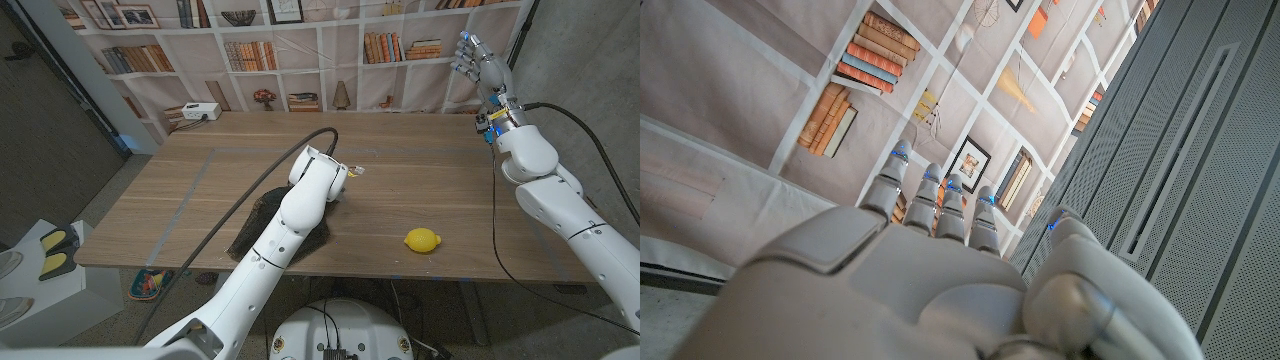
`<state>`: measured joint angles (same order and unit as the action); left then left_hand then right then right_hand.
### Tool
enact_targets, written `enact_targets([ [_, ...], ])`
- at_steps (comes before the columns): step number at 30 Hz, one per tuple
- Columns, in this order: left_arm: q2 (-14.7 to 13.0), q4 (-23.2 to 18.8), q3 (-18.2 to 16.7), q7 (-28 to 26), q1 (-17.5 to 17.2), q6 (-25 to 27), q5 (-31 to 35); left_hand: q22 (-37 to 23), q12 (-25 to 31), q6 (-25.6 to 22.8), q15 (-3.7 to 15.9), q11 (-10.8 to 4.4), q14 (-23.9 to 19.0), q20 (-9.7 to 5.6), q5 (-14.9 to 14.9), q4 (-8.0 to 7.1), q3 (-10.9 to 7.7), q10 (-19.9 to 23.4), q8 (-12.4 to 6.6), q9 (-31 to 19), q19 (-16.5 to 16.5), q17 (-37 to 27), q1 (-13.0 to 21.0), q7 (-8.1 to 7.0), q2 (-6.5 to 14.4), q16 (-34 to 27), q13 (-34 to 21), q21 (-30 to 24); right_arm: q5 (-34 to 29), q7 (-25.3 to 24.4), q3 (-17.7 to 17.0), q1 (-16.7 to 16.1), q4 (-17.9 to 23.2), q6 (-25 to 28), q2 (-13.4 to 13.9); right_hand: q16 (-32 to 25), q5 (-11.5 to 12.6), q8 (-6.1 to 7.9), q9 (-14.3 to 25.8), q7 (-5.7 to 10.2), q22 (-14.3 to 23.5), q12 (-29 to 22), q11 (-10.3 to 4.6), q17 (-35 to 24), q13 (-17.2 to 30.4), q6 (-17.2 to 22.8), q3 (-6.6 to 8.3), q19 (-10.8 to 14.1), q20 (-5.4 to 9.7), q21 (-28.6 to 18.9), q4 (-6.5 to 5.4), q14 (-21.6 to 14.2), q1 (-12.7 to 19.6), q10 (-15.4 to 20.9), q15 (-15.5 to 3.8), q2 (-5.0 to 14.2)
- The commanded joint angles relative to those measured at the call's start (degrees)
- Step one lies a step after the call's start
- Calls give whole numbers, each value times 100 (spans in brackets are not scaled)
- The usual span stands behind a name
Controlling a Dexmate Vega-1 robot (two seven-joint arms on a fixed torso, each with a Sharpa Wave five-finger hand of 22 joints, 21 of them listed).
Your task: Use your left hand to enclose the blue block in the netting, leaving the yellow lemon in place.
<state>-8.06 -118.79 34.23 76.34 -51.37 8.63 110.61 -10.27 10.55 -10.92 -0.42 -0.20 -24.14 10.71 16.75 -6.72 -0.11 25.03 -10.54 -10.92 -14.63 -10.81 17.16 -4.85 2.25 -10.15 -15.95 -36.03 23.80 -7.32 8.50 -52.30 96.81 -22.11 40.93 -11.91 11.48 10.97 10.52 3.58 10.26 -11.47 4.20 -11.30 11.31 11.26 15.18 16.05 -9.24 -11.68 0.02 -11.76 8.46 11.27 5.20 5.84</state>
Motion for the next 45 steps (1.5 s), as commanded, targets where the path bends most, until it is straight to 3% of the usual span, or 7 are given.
enact_targets([
  [1,-822,-547,398,-503,123,674,-301,-24,28,379,-252,108,1026,143,-61,-2,122,-910,1,-1,743,-24,13,-146,66,2,-28,539,-9,-18,-21,-62,87,-11,3,-16,-6,11,20,0,12,-2,-18,-30,15,27,27,21,-5,-12,-4,-55,-21,35,0,3],
  [5,-1030,-725,432,-771,92,758,-431,-34,13,855,-429,212,1626,147,-103,-11,235,-1585,42,-5,1139,-35,-65,-315,34,-4,-56,845,-14,-29,-36,-98,136,10,19,-16,-6,13,20,2,12,0,-13,-30,15,32,28,19,-7,-11,-4,-58,-22,31,-2,0],
  [8,-1155,-827,419,-1089,24,864,-516,-37,17,1087,-487,207,1765,147,-111,-11,265,-1762,66,-4,1222,-36,-84,-343,29,-8,-58,919,-5,-27,-47,-119,168,37,33,-14,-7,12,20,5,12,-2,-10,-30,15,31,29,18,-9,-10,-4,-52,-23,35,-3,-2],
  [19,-1411,-1082,-34,-3301,-576,1793,-768,-49,152,1094,-224,34,1481,112,-129,-27,231,-1686,-44,11,903,-24,-98,-399,221,-164,-6,889,21,4,-29,-143,249,131,54,-6,-8,16,20,-1,12,1,-9,-29,15,44,31,14,-5,-8,-2,-37,-24,29,5,-13],
  [24,-1362,-1053,-264,-3793,-623,2039,-1007,-48,143,1052,-206,18,1467,128,-138,-13,205,-1732,-61,17,845,-18,-70,-435,275,-160,13,892,53,31,1,-121,234,213,61,3,-9,15,20,-9,12,5,-5,-29,15,41,32,9,-8,-6,1,-17,-24,20,11,-21],
  [35,-1582,-1055,-1059,-5808,-772,2228,-3413,-48,113,1111,-276,0,1465,141,-159,-7,169,-1843,-32,29,850,-13,-50,-512,362,-147,52,934,178,14,50,-114,145,406,46,20,-15,2,19,-2,12,15,19,-30,16,10,7,-28,-11,9,8,30,-42,-9,23,-79],
  [45,-1854,-709,-1393,-7336,-607,2239,-5096,-48,168,1035,-280,-22,1364,133,-189,-20,153,-1733,-56,43,811,-8,-70,-521,425,-174,105,963,361,110,123,-80,120,537,26,49,-15,-22,19,43,13,52,-15,-38,16,-65,-41,-74,66,23,-2,132,-101,-128,30,-155],
])
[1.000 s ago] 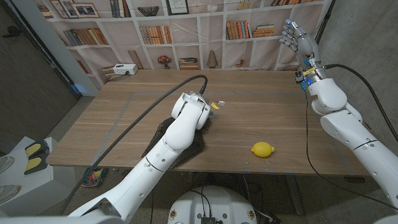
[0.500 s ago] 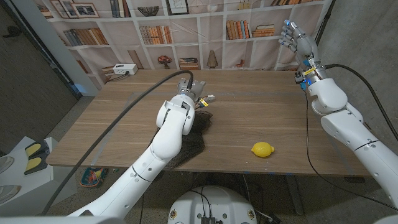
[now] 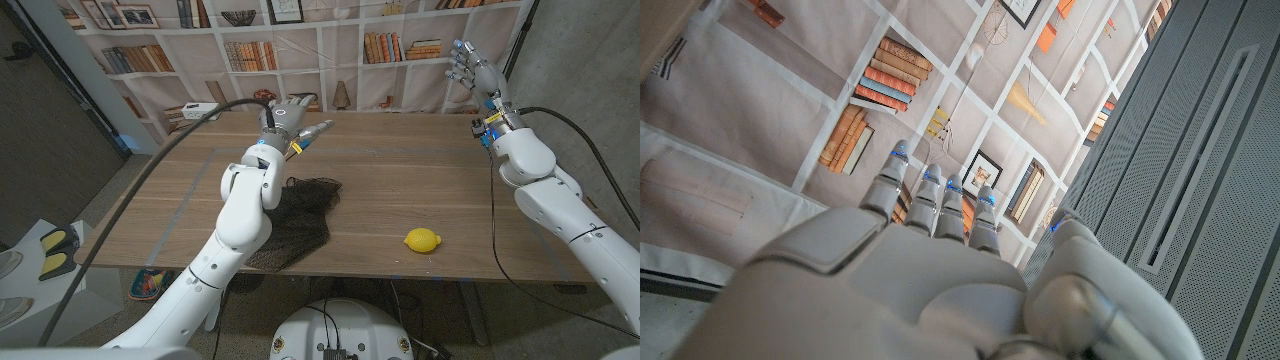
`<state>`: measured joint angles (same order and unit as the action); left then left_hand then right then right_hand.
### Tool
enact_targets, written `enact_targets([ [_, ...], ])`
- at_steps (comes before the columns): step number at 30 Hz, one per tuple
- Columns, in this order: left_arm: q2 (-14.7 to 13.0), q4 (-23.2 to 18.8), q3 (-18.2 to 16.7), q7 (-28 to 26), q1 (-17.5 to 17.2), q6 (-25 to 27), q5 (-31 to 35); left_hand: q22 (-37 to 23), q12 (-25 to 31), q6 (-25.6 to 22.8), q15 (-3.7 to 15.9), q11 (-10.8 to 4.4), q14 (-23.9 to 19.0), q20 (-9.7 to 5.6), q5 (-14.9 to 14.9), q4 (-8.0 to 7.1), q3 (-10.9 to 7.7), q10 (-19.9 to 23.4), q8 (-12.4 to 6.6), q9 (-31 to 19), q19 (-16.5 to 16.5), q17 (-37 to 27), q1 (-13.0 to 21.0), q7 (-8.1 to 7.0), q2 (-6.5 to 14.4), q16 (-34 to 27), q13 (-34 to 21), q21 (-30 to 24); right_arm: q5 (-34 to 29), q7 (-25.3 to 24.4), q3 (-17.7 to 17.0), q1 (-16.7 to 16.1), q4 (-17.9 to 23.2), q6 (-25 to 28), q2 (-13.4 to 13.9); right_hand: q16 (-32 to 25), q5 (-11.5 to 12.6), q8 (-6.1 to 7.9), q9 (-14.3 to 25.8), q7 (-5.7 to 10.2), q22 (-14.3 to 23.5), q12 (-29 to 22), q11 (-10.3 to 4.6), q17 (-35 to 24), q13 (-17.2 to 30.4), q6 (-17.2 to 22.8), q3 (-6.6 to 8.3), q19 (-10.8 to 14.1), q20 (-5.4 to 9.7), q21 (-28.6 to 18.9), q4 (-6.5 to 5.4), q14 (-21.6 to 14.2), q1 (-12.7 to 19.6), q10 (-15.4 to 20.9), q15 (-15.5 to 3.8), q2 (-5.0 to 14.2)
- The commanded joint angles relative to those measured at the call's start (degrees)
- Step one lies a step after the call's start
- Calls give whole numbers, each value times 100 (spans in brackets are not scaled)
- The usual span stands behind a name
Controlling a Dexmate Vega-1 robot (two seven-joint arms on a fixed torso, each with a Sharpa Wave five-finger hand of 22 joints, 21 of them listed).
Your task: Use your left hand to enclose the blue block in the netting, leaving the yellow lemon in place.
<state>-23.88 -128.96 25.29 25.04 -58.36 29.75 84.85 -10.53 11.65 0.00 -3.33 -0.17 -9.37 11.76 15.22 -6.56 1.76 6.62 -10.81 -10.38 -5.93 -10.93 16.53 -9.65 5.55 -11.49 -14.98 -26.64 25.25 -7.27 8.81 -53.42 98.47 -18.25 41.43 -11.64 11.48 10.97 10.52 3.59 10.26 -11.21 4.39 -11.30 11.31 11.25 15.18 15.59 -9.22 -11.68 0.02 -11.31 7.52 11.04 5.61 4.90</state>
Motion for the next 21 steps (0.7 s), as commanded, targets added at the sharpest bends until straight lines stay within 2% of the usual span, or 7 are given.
enact_targets([
  [1,-289,356,-593,-2356,100,31,-2841,-22,60,-58,9,-21,-119,27,-40,-37,-36,114,-28,-10,-72,4,-7,-39,102,-40,14,23,235,121,103,40,-54,160,-27,29,-14,-25,19,45,13,36,-45,-39,16,-77,-48,-39,81,26,-5,112,-16,-138,-14,-71],
  [5,-310,666,-1044,-2943,144,-607,-4357,-23,63,-88,-21,4,-139,28,-47,-38,-44,124,-36,-7,-97,6,-8,-39,121,-42,28,23,302,119,125,47,-55,210,-47,55,-13,-30,19,61,13,44,-32,-42,16,-103,-67,-71,89,35,-8,200,-39,-183,-32,-100],
  [8,-408,926,-1235,-3138,253,-1007,-5269,-23,54,-153,-70,41,-133,34,-58,-36,-58,104,-52,-2,-110,9,-1,-30,148,-31,49,34,320,91,131,48,-59,243,-51,58,-12,-31,19,58,12,44,-33,-43,16,-113,-77,-87,89,40,-8,223,-49,-195,-29,-116],
  [15,-697,1716,-1418,-3328,635,-2117,-7049,-22,57,-222,-155,62,-154,40,-75,-31,-72,118,-62,5,-97,12,8,-25,168,-27,81,63,343,-149,114,-79,69,464,-56,55,-9,-36,19,85,12,63,-78,-45,16,-151,-114,-117,78,44,-9,256,-86,-283,-42,-174],
  [16,-763,1720,-1381,-3381,648,-2126,-7116,-23,56,-220,-190,67,-133,41,-80,-31,-73,118,-56,7,-86,12,6,-18,171,-17,88,73,344,-154,114,-80,72,469,-54,60,-8,-36,19,86,12,68,-81,-45,16,-156,-121,-116,84,43,-10,276,-93,-305,-45,-185],
  [18,-815,2087,-1438,-3258,810,-2604,-7739,-23,44,-206,-209,82,-125,42,-84,-32,-74,87,-46,8,-76,12,3,-26,173,-11,96,83,335,-297,91,-203,235,624,-20,86,-1,-32,18,102,11,88,-91,-42,13,-167,-143,-145,131,49,-8,375,-114,-407,-100,-218],
  [21,-964,2426,-1377,-3213,983,-2992,-8180,-22,33,-220,-268,104,-66,44,-94,-35,-73,62,-42,12,-29,13,-4,-28,174,16,115,116,280,-512,67,-348,465,824,17,115,12,-40,18,136,9,96,-138,-37,8,-214,-167,-204,152,64,-6,510,-137,-500,-100,-252],
])
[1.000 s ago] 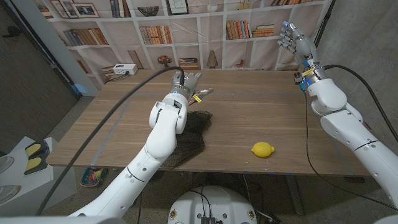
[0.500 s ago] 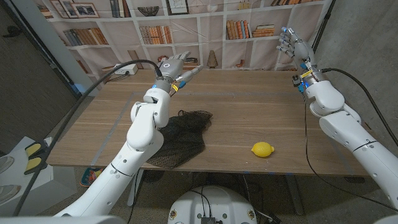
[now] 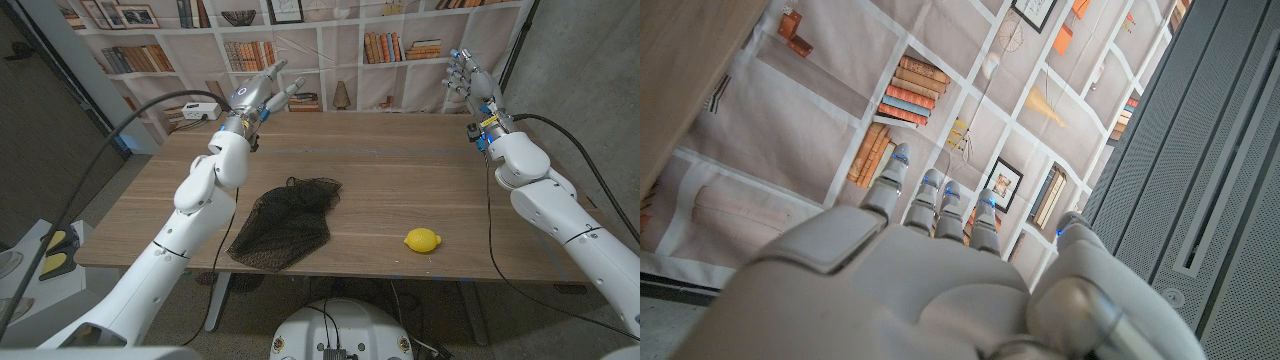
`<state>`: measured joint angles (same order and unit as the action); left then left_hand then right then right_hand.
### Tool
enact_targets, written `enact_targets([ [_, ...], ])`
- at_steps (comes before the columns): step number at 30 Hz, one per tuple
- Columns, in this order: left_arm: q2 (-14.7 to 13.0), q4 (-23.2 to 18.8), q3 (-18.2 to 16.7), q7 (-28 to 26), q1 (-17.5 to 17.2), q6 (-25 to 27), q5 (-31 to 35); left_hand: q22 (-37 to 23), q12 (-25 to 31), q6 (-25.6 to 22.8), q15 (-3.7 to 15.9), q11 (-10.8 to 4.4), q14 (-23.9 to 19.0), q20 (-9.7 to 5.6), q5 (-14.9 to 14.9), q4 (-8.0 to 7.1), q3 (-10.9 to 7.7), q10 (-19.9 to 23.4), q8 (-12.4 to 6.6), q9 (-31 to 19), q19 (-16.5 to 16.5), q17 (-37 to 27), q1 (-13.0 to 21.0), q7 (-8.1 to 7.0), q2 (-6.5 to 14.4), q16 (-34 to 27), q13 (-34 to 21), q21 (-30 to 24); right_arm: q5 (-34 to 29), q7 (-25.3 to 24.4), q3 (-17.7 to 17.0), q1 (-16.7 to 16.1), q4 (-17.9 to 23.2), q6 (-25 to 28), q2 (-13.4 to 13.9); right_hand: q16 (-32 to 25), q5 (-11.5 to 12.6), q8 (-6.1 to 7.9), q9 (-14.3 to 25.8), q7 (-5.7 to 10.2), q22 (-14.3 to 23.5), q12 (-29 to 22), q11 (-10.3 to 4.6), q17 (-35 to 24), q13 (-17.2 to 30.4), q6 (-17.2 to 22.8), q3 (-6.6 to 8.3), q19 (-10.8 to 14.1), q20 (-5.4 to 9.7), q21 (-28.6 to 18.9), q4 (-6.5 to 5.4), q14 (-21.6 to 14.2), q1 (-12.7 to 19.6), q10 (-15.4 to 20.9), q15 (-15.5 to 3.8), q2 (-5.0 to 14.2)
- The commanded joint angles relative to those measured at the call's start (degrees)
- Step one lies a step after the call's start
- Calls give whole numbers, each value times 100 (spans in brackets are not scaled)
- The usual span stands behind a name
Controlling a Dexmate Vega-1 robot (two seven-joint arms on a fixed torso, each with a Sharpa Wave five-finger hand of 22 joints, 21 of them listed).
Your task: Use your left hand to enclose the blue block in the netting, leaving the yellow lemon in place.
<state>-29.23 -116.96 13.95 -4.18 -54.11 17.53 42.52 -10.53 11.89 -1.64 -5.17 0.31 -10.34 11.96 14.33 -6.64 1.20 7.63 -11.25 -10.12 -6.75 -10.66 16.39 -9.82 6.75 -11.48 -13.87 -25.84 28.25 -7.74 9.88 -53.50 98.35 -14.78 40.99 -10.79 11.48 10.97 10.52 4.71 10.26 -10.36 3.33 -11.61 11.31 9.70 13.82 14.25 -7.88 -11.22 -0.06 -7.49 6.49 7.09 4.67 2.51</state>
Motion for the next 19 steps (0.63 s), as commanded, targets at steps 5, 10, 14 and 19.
enact_targets([
  [5,-550,1859,-151,42,851,-2406,-4866,-21,-25,-49,-167,26,174,25,-20,-37,-7,-123,26,-6,139,-11,-18,-33,48,69,50,102,-187,-986,-83,-646,1027,926,92,54,54,-29,15,88,4,-17,-117,7,-6,-105,-80,-467,43,107,3,454,-85,-222,6,-67],
  [10,-624,2535,-10,545,1169,-2880,-5698,-18,-70,-7,-291,38,378,23,-32,-72,26,-263,65,3,289,-6,-93,-59,36,117,119,212,-473,-1607,-64,-984,1677,1480,67,56,86,-14,13,96,1,-38,-162,17,-14,-106,-100,-903,1,164,6,675,-106,-261,-15,-76],
  [14,-570,2994,112,735,1369,-3015,-6184,-18,-85,22,-326,58,470,21,-32,-91,43,-323,78,5,362,-3,-132,-64,33,131,147,262,-535,-1814,-8,-1101,1947,1748,-13,39,94,-3,13,93,0,-51,-179,20,-16,-80,-102,-895,-21,126,5,686,-111,-245,-41,-72],
  [19,-494,3442,229,886,1575,-3033,-6678,-22,-127,277,-433,179,622,20,-23,-116,63,-532,146,9,461,2,-190,-25,46,136,199,348,-819,-1898,255,-872,1898,1703,-194,13,111,1,12,77,-1,-71,-123,27,-18,-73,-92,-751,-47,36,7,702,-104,-218,-152,-38],
])
